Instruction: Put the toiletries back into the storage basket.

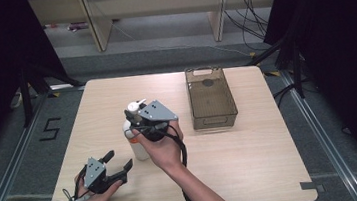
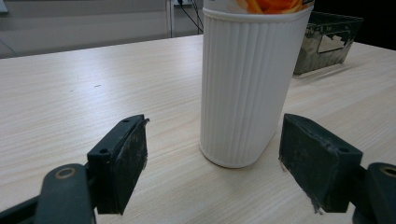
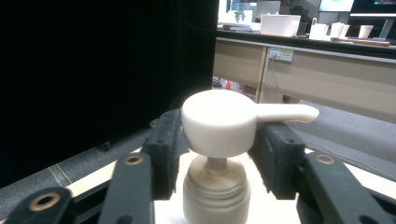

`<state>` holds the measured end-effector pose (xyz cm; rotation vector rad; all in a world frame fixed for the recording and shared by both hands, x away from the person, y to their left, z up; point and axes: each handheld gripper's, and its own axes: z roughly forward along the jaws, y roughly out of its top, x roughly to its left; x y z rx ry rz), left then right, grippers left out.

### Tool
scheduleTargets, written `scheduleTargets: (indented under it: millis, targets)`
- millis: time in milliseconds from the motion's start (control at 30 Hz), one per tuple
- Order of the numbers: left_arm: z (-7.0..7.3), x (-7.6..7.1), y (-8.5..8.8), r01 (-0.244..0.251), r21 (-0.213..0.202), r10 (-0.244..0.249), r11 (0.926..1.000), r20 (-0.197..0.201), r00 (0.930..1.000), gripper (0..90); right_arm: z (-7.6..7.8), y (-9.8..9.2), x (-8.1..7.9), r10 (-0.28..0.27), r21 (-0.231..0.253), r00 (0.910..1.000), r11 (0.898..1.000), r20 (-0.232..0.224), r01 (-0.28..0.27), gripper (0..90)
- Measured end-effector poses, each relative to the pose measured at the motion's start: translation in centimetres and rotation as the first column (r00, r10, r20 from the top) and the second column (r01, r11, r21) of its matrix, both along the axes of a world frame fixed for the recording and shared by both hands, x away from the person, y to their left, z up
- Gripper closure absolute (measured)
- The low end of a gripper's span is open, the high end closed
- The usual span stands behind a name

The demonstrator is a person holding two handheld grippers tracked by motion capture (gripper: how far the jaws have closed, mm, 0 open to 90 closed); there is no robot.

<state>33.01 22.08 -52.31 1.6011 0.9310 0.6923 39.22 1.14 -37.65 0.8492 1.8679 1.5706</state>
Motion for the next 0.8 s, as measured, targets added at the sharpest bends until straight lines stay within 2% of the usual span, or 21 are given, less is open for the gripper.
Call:
scheduleTargets:
  millis: [233, 267, 333, 367, 400, 433, 467, 500, 533, 633, 667, 700, 767, 800]
  targets:
    - [0.1, -0.1, 0.0, -0.003, 0.005, 0.003, 1.0000, -0.009, 1.0000, 22.8, 0.0, 0.1, -0.1, -0.012, 0.016, 0.9999, 1.000, -0.013, 0.012, 59.5]
    - [0.1, -0.1, 0.1, -0.003, 0.005, 0.003, 1.0000, -0.009, 1.0000, 22.8, 0.0, 0.1, -0.2, -0.008, 0.021, 0.9996, 1.000, -0.027, 0.008, 59.7]
    - [0.0, -0.1, 0.0, -0.005, 0.002, 0.005, 1.0000, -0.008, 1.0000, 22.8, -0.1, 0.0, -0.2, -0.011, 0.024, 0.9999, 1.000, -0.008, 0.011, 59.8]
    - [0.0, -0.1, 0.0, -0.005, 0.002, 0.005, 1.0000, -0.008, 1.0000, 22.8, -0.1, 0.0, -0.3, -0.012, 0.022, 0.9998, 1.000, -0.013, 0.012, 59.8]
    - [0.0, -0.1, 0.0, -0.004, 0.004, 0.004, 1.0000, -0.007, 1.0000, 22.8, -0.1, 0.0, -0.5, -0.012, 0.031, 0.9991, 0.999, -0.041, 0.013, 59.9]
    - [0.0, -0.1, 0.0, -0.004, 0.003, 0.004, 1.0000, -0.008, 1.0000, 22.8, -0.1, -0.2, -0.3, -0.009, 0.014, 1.0000, 1.000, 0.003, 0.009, 59.9]
    - [0.0, -0.1, 0.0, -0.002, 0.004, 0.002, 1.0000, -0.008, 1.0000, 22.9, -0.1, -0.2, -0.4, -0.007, 0.028, 0.9999, 1.000, -0.011, 0.008, 59.9]
    - [0.0, -0.1, 0.0, -0.002, 0.006, 0.002, 1.0000, -0.008, 1.0000, 22.8, -0.1, -0.3, -0.3, -0.011, 0.029, 0.9999, 1.000, 0.001, 0.011, 59.9]
    - [0.1, -0.1, 0.0, -0.001, 0.008, 0.001, 1.0000, -0.008, 1.0000, 22.8, 0.0, -0.4, -0.5, -0.016, 0.034, 0.9998, 0.999, -0.015, 0.017, 59.9]
    - [0.1, -0.1, 0.0, -0.002, 0.009, 0.002, 1.0000, -0.009, 1.0000, 22.8, 0.1, -0.8, -0.6, -0.020, 0.040, 0.9996, 0.999, -0.018, 0.021, 59.9]
    - [0.1, -0.1, 0.0, -0.002, 0.010, 0.002, 1.0000, -0.009, 1.0000, 22.8, 0.1, -0.9, -0.6, -0.019, 0.036, 0.9998, 0.999, -0.004, 0.020, 60.0]
    - [0.1, -0.1, 0.0, -0.002, 0.008, 0.002, 1.0000, -0.009, 1.0000, 22.8, 0.2, -1.0, -0.7, -0.021, 0.042, 0.9995, 0.999, -0.026, 0.022, 60.0]
    - [0.0, -0.1, 0.0, -0.003, 0.006, 0.003, 1.0000, -0.009, 1.0000, 22.8, 0.5, -1.3, -0.8, -0.015, 0.052, 0.9998, 0.999, -0.012, 0.016, 60.0]
    - [0.1, -0.1, 0.0, -0.002, 0.008, 0.003, 1.0000, -0.009, 1.0000, 22.8, 0.7, -1.4, -1.0, -0.025, 0.059, 0.9991, 0.998, -0.033, 0.027, 60.0]
